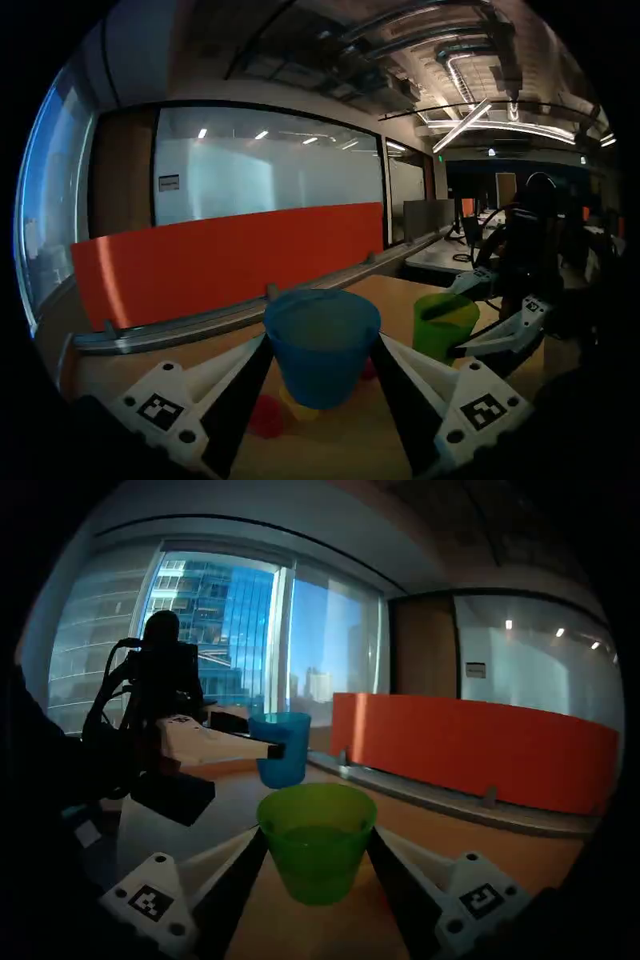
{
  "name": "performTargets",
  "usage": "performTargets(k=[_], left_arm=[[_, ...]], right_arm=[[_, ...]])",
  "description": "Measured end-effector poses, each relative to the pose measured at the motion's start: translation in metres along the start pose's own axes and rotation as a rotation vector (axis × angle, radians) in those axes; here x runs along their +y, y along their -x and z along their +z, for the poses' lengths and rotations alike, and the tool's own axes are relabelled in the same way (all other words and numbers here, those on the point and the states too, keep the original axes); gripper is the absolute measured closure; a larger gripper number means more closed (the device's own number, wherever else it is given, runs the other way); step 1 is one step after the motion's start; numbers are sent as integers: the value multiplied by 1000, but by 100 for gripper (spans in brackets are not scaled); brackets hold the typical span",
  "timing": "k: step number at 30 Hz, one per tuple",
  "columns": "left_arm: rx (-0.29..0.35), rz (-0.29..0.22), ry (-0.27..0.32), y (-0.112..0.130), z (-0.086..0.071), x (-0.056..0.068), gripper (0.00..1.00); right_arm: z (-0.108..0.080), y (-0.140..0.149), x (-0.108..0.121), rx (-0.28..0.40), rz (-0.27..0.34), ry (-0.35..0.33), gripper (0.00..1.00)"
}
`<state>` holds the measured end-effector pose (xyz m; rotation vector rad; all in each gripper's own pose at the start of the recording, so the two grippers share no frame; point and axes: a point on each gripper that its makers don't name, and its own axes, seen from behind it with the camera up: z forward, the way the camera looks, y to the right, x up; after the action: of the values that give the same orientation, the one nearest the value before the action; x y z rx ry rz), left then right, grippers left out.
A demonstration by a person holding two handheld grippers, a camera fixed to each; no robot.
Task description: Pour water
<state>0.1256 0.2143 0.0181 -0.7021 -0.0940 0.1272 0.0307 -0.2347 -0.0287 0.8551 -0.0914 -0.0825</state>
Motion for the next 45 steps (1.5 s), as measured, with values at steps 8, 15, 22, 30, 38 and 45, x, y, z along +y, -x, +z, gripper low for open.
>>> performTargets(k=[8,15,22,30,38,45], left_arm=[[-64,11,20,25,1,4,17],[-120,27,55,45,6,13,16],[-180,58,74,64,13,16,15],[-240,71,89,89,23,19,15],[-311,93,105,114,29,20,15],[-383,124,130,138,32,24,15]], right_arm=[[-5,6,7,-25,5,7,12],[-8,18,14,-66,8,0,12],[-8,35,21,-123,0,-7,13],[-8,49,25,-161,15,-25,12],[-5,70,32,-219,31,-37,12],[-3,89,37,-264,45,-48,12]])
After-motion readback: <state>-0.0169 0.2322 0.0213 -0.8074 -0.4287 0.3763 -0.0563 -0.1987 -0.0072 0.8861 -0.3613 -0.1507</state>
